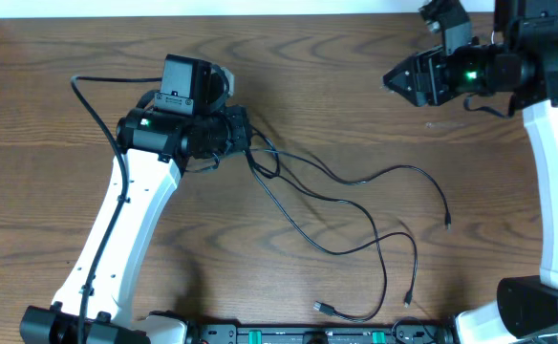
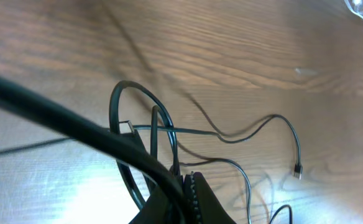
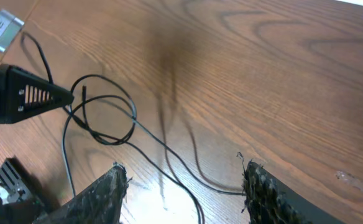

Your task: Untangle cables

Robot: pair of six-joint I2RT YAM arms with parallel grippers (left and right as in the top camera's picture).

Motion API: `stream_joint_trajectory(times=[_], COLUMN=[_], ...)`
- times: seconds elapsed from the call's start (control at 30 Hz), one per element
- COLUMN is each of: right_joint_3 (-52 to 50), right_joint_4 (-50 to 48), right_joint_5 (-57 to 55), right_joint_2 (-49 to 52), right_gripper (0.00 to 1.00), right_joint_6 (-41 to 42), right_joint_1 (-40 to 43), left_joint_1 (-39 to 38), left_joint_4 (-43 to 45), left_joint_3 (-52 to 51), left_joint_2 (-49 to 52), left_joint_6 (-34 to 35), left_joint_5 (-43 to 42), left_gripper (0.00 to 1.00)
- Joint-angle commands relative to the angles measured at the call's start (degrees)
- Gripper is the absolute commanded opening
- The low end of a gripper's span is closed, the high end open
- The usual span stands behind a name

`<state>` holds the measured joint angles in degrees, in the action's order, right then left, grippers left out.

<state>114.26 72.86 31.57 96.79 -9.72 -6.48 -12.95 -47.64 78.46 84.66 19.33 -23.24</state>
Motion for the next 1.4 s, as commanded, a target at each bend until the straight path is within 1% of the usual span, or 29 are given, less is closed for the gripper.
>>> stream_joint_trajectory(times=[0.0,0.07,0.17,0.23,0.33,0.47,0.6,0.67,0.83,0.93,1.07,1.2,1.37], right_joint_3=[-0.5,-0.5,-0.5,-0.5,-0.5,-0.5,-0.6,-0.6,-0.6,-0.6,-0.6,-0.6,-0.6], right_joint_4=[0.0,0.0,-0.1,-0.3,-0.8,-3.0,-4.8,-5.2,-6.7,-8.8,-12.4,-15.1,-16.2], right_joint_5=[-1.4,-1.4,-1.2,-1.2,-0.1,5.6,8.7,8.7,9.5,11.5,11.5,11.5,10.6], right_joint_2=[1.1,1.9,3.9,5.0,6.8,9.3,11.6,13.2,17.4,19.8,22.4,24.6,26.2], right_gripper=[0.58,0.58,0.58,0.58,0.58,0.58,0.59,0.58,0.57,0.57,0.57,0.57,0.55], right_joint_6=[-0.6,-0.6,-0.6,-0.6,-0.6,-0.6,-0.6,-0.6,-0.6,-0.4,3.1,5.7,7.8], right_joint_1=[-1.6,-2.1,-2.8,-3.1,-3.5,-4.5,-6.5,-8.0,-11.4,-13.2,-15.8,-19.0,-21.2], left_joint_1=[-0.1,-0.1,0.1,0.1,0.1,0.1,0.9,1.9,4.9,6.2,6.4,6.5,6.5], left_joint_4=[1.4,2.5,5.6,7.1,8.2,9.3,12.6,15.1,20.1,21.4,21.6,21.7,21.7], left_joint_3=[0.3,0.3,0.3,0.3,0.3,0.3,0.3,0.3,0.3,0.3,0.3,0.3,0.3], left_joint_2=[0.1,0.1,0.1,0.1,0.1,0.1,0.1,0.1,0.1,0.1,0.1,0.1,0.1], left_joint_6=[-4.9,-6.6,-11.0,-12.4,-13.4,-13.3,-13.3,-12.3,-6.3,-3.5,-1.5,-1.4,-1.0], left_joint_5=[-3.4,-5.2,-13.1,-15.6,-16.9,-17.2,-22.6,-26.4,-31.9,-32.9,-33.1,-33.1,-33.1], left_gripper=[0.07,0.07,0.07,0.07,0.07,0.07,0.07,0.07,0.07,0.07,0.07,0.07,0.07])
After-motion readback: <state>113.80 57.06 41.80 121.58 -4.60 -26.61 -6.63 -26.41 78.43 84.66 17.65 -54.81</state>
